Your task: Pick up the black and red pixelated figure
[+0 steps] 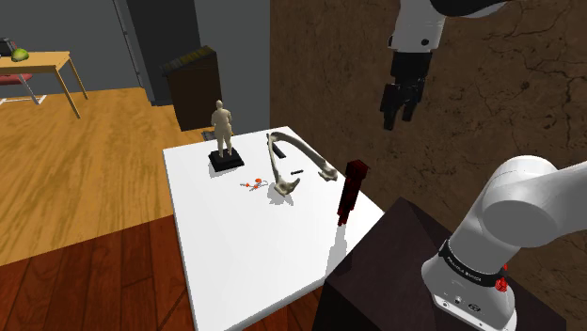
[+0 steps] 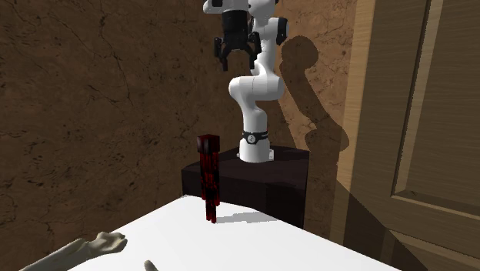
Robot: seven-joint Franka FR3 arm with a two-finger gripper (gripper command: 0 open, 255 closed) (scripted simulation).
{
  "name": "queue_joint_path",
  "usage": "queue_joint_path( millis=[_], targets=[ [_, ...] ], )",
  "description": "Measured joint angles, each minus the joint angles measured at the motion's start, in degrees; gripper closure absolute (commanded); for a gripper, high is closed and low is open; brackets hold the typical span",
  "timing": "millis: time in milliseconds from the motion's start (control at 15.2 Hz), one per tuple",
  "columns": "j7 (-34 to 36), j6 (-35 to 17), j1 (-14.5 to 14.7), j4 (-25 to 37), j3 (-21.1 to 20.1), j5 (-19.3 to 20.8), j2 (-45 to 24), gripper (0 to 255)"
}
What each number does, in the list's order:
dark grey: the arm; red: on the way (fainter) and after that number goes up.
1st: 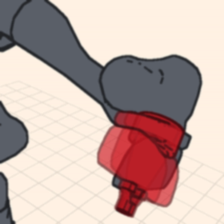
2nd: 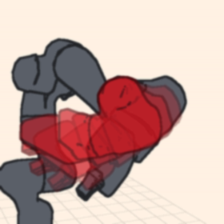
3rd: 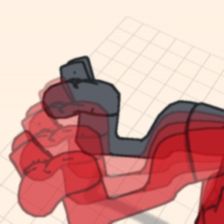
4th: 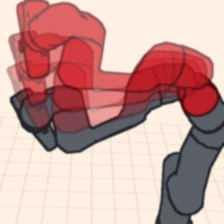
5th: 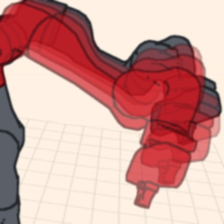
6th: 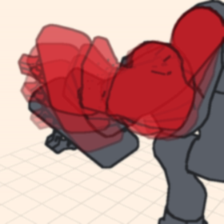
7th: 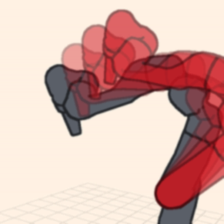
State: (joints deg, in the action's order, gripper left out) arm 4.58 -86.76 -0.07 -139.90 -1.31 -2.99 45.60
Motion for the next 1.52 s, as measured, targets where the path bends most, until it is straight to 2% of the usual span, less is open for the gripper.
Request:
queue_joint_path(
  millis=[198, 594, 1188, 1518],
  targets=[
    [-0.8, -2.5, -0.3, -1.8, 0.5, 0.6, -0.3, 0],
    [-3.2, -16.8, -1.0, -9.3, 1.8, 2.2, -4.8, 0],
    [-7.4, -40.6, -2.7, -14.2, 4.8, 4.6, -19.9, 0],
    [-8.1, -47.6, -2.8, -15.1, 5.3, 4.8, -25.1, 0]
  ],
)
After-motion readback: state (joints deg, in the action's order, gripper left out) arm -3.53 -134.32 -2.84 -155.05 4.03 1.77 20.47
